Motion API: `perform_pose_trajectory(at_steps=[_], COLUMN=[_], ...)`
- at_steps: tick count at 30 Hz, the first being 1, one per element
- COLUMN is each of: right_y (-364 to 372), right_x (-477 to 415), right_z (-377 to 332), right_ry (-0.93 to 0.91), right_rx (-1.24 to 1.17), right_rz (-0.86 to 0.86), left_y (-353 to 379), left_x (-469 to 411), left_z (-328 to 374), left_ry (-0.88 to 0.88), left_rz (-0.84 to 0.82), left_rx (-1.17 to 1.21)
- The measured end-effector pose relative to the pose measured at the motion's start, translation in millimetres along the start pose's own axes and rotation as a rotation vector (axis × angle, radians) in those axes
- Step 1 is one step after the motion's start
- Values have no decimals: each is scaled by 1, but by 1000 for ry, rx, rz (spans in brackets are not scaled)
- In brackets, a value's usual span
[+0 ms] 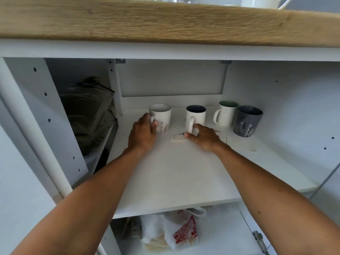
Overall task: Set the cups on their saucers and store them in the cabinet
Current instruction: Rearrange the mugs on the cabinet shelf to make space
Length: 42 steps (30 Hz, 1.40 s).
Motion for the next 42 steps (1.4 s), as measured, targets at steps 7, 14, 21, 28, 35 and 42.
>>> perform_pose_trajectory(at_steps=[7, 14, 21, 28, 35, 42], right_y=[15, 16, 10, -44, -95, -118], right_x=[-10, 0, 33, 100, 158, 192], right_z=[-2, 8, 16, 39, 81, 120], right_ry=[208, 310, 313, 268, 349, 437], right_rx=[-626, -820, -953, -880, -825, -742], right_rz=[-63, -62, 48, 275, 480, 586], left_y=[29, 36, 35, 34, 41, 77], left_x=[-16, -11, -3, 11, 27, 46], left_z=[-26, -26, -20, 28, 94, 159], left_ry=[-245, -297, -256, -165, -117, -41], left_rz=[-75, -32, -16, -84, -204, -422], left_rx=[412, 626, 693, 809, 978, 1002])
Point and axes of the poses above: each hand's wrist, its own x-axis away from the middle knuckle, its own y-axis out of the palm, z = x × y, the point moved 10 cm from there along -x, towards the middle knuckle, and after that the axes turned 5 degrees about z, right-handed, at the moved point
